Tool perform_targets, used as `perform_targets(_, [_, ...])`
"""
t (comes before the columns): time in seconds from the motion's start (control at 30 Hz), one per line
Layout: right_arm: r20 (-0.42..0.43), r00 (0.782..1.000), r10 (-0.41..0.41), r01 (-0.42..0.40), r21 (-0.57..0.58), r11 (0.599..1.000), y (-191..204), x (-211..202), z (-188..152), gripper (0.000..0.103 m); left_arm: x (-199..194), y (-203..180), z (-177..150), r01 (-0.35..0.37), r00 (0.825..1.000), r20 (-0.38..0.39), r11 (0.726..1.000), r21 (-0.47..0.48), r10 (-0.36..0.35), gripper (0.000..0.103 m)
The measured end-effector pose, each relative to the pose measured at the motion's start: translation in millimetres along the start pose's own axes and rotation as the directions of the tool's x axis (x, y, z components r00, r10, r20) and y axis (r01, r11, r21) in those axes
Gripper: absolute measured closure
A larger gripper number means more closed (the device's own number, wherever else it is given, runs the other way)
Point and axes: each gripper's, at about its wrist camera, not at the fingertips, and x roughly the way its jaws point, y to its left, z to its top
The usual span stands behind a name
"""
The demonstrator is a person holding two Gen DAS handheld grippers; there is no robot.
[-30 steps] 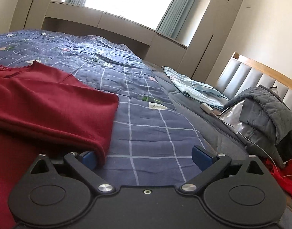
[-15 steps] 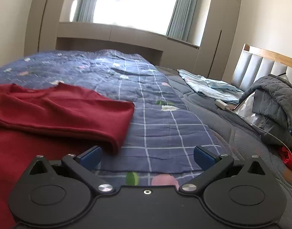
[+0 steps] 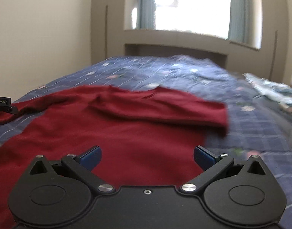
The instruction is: Fold small clothes
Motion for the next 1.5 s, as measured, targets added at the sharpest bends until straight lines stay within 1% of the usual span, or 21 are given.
perform_targets(0.07, [-0.016,0.999,0.031,-0.031,-0.006,1.000,17,4,-4,0.001,1,26,-1,-0.058,0.998,-0.012,0.997,-0.048,0.058,0.000])
perform_targets(0.13, [-0.028,0.999,0.040,-0.041,-0.025,0.999,29,6,-9,0.001,1,54,-2,-0.095,0.995,-0.026,0.988,-0.126,0.092,0.000])
perform_targets(0.3, [-0.062,0.998,0.013,-0.018,-0.085,0.996,48,12,-16,0.001,-4,106,-5,-0.124,0.991,0.003,0.935,-0.331,0.133,0.000])
perform_targets(0.37, [-0.074,0.997,0.011,-0.018,-0.089,0.996,47,16,-17,0.001,-6,120,-6,-0.135,0.986,0.031,0.904,-0.405,0.161,0.001])
perform_targets(0.43, [-0.084,0.996,0.012,-0.020,-0.085,0.996,46,19,-16,0.001,-7,131,-6,-0.131,0.983,0.054,0.871,-0.473,0.178,0.009])
perform_targets(0.57, [-0.099,0.995,0.008,-0.016,-0.079,0.997,45,22,-19,0.001,-10,157,-5,-0.080,0.982,0.089,0.788,-0.611,0.169,0.011])
perform_targets(0.63, [-0.102,0.995,0.005,-0.013,-0.081,0.997,45,23,-19,0.001,-9,167,-5,-0.051,0.984,0.100,0.763,-0.645,0.150,0.027])
perform_targets(0.67, [-0.104,0.995,0.004,-0.012,-0.083,0.996,45,24,-20,0.001,-7,169,-3,-0.043,0.986,0.095,0.758,-0.651,0.138,0.031])
perform_targets(0.73, [-0.106,0.994,0.001,-0.011,-0.086,0.996,46,24,-20,0.001,-3,173,1,-0.039,0.989,0.080,0.748,-0.663,0.123,0.050])
perform_targets(0.77, [-0.106,0.994,0.001,-0.010,-0.085,0.996,46,25,-20,0.001,-1,175,3,-0.043,0.990,0.070,0.744,-0.666,0.121,0.056])
perform_targets(0.8, [-0.107,0.994,0.001,-0.010,-0.084,0.996,46,25,-21,0.001,2,174,5,-0.043,0.991,0.068,0.744,-0.667,0.119,0.070])
perform_targets(0.83, [-0.107,0.994,0.001,-0.010,-0.083,0.997,46,25,-20,0.001,2,174,8,-0.036,0.991,0.072,0.746,-0.665,0.112,0.081])
perform_targets(0.9, [-0.106,0.994,0.002,-0.011,-0.079,0.997,45,25,-20,0.001,2,171,14,-0.028,0.990,0.087,0.759,-0.650,0.111,0.092])
perform_targets(0.93, [-0.105,0.994,0.003,-0.011,-0.076,0.997,44,25,-20,0.001,1,168,18,-0.016,0.988,0.106,0.775,-0.632,0.108,0.095])
perform_targets(1.03, [-0.102,0.995,0.008,-0.015,-0.069,0.998,43,25,-20,0.001,-10,152,36,0.031,0.978,0.187,0.830,-0.558,0.089,0.096])
perform_targets(1.1, [-0.099,0.995,0.010,-0.016,-0.063,0.998,42,25,-21,0.001,-19,141,48,0.077,0.968,0.244,0.862,-0.501,0.055,0.097])
perform_targets(1.2, [-0.092,0.996,0.014,-0.019,-0.052,0.998,39,24,-21,0.001,-32,114,70,0.156,0.946,0.323,0.907,-0.391,-0.024,0.097])
perform_targets(1.27, [-0.087,0.996,0.019,-0.022,-0.040,0.999,37,23,-21,0.001,-39,93,82,0.214,0.929,0.358,0.925,-0.315,-0.093,0.097])
perform_targets(1.37, [-0.080,0.997,0.025,-0.026,-0.008,1.000,33,22,-21,0.001,-50,53,94,0.300,0.899,0.383,0.935,-0.190,-0.211,0.097])
perform_targets(1.43, [-0.071,0.997,0.034,-0.033,0.024,0.999,27,19,-20,0.001,-55,22,97,0.370,0.875,0.373,0.923,-0.102,-0.309,0.097])
perform_targets(1.5, [-0.065,0.997,0.042,-0.038,0.059,0.998,21,18,-18,0.001,-56,-11,95,0.430,0.854,0.333,0.902,-0.021,-0.400,0.097])
